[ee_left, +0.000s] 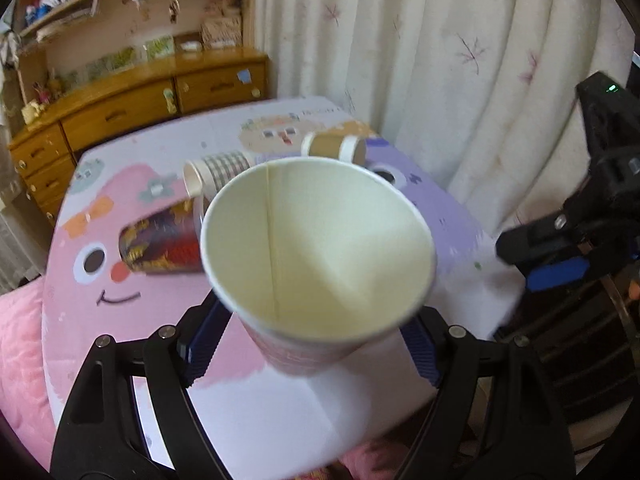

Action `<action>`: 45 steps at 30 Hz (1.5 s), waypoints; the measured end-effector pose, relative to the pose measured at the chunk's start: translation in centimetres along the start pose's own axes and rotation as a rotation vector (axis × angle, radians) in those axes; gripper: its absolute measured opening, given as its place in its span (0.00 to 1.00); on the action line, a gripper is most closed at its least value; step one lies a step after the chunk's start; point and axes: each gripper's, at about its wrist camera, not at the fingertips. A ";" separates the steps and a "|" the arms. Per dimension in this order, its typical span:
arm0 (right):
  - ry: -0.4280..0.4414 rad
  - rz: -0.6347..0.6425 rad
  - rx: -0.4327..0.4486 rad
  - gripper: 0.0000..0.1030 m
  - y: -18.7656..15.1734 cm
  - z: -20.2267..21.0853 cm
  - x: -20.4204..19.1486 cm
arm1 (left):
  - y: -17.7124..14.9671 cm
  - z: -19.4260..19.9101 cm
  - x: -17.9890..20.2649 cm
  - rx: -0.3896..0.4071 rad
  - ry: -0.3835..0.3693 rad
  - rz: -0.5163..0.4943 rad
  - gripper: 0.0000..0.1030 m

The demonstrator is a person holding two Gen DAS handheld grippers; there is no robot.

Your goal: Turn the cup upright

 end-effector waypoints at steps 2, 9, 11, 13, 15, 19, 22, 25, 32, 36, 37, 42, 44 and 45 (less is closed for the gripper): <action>0.013 -0.001 0.026 0.88 -1.2 1.0 -0.5 | -0.2 0.5 -0.2 -0.035 -0.016 -0.009 0.75; 0.000 0.056 0.068 0.95 -5.0 4.6 -1.8 | -1.2 3.0 0.1 -0.150 0.048 -0.070 0.76; -0.013 0.078 0.071 0.95 -6.0 5.5 -1.9 | -1.4 4.0 0.3 -0.162 0.059 -0.080 0.76; -0.031 0.096 0.068 0.96 -6.7 6.3 -1.7 | -1.6 5.5 0.5 -0.192 0.088 -0.066 0.76; -0.051 0.132 0.067 0.97 -7.5 7.1 -1.7 | -1.8 7.4 0.5 -0.217 0.081 -0.022 0.76; -0.104 0.249 0.080 0.98 -9.3 8.4 -2.0 | -2.5 11.5 0.9 -0.271 0.092 0.088 0.76; -0.149 0.343 0.083 0.99 -11.3 9.4 -2.3 | -2.7 14.9 1.1 -0.293 0.162 0.169 0.76; -0.156 0.413 0.067 0.99 -13.0 10.3 -2.6 | -2.3 17.7 1.0 -0.297 0.188 0.234 0.76; -0.044 0.478 0.168 1.00 -16.7 14.5 -4.8 | 1.5 23.5 1.6 -0.209 0.241 0.332 0.76; 0.013 0.457 0.208 1.00 -17.0 17.1 -6.4 | 2.9 26.2 3.1 -0.103 0.274 0.344 0.76; 0.030 0.453 0.225 1.00 -17.1 17.9 -6.7 | 3.1 26.8 3.7 -0.068 0.310 0.330 0.76; -0.002 0.472 0.391 1.00 -18.1 20.7 -8.2 | 2.5 28.2 5.4 0.012 0.405 0.313 0.77; -0.052 0.487 0.439 1.00 -18.9 21.0 -8.5 | 2.3 28.1 5.6 0.016 0.426 0.311 0.77; -0.065 0.493 0.443 1.00 -19.1 21.0 -8.6 | 2.2 28.3 5.6 0.022 0.436 0.317 0.78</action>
Point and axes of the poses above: each gripper's, at about its wrist camera, not at the fingertips, and z roughly against the way its jaws point, x to its right, y to its top, and after that the axes turned 5 degrees about x, right-handed
